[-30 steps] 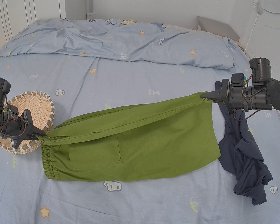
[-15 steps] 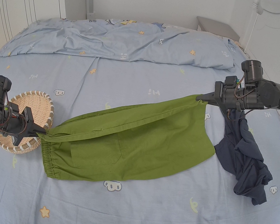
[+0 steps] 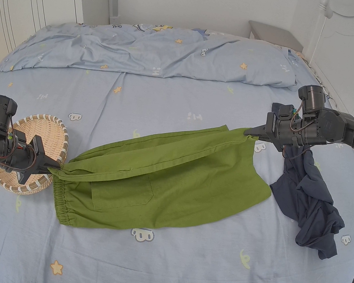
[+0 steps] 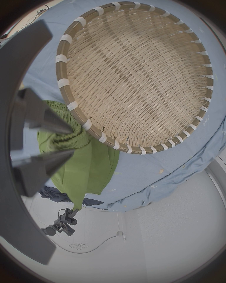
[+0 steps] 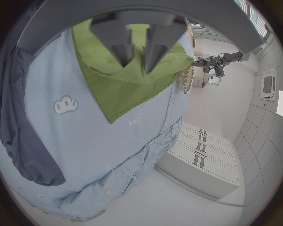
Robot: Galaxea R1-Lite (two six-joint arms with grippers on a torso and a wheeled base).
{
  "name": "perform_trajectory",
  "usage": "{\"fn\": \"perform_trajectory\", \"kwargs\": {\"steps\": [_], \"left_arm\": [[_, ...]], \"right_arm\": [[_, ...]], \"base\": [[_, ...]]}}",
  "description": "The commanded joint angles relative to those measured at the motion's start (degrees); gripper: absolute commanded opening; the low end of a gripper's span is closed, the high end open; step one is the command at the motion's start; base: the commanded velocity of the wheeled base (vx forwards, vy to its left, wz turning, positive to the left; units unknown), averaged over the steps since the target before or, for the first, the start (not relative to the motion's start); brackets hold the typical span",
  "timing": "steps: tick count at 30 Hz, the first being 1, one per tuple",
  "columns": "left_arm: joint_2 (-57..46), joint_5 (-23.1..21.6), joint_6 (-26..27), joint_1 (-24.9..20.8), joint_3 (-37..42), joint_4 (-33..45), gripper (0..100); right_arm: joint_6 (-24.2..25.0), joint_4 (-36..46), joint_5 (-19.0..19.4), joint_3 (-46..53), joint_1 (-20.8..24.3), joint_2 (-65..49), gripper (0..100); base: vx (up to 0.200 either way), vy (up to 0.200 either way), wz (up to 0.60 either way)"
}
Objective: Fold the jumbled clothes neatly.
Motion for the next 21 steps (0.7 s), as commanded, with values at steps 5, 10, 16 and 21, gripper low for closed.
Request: {"fn": "perform_trajectory", "kwargs": {"steps": [5,10,16,21], "left_arm": [[-0.04,-0.03,-0.03,0.02,-0.06,0.02,100],[-0.48,-0.12,0.23,-0.34,0.12,-0.07,100],[-6.46,-0.64,-0.03,-1.04,1.00,-0.42,100],[-10.06,-0.21,-0.30,-3.85,1.35,0.02,100]], "right_arm": [[-0.10,-0.63,0.44,0.01,0.07,0.06,100],[-0.19,-0.54,0.44,0.01,0.33,-0.56,100],[-0.37,-0.45,0.97,0.01,0.77,-3.90,100],[-0.45,-0.45,1.15,0.01,0.95,-6.89,100]], "base": [[0.000,0.000,0.00],[0.000,0.000,0.00],[0.000,0.000,0.00],[0.000,0.000,0.00]]}}
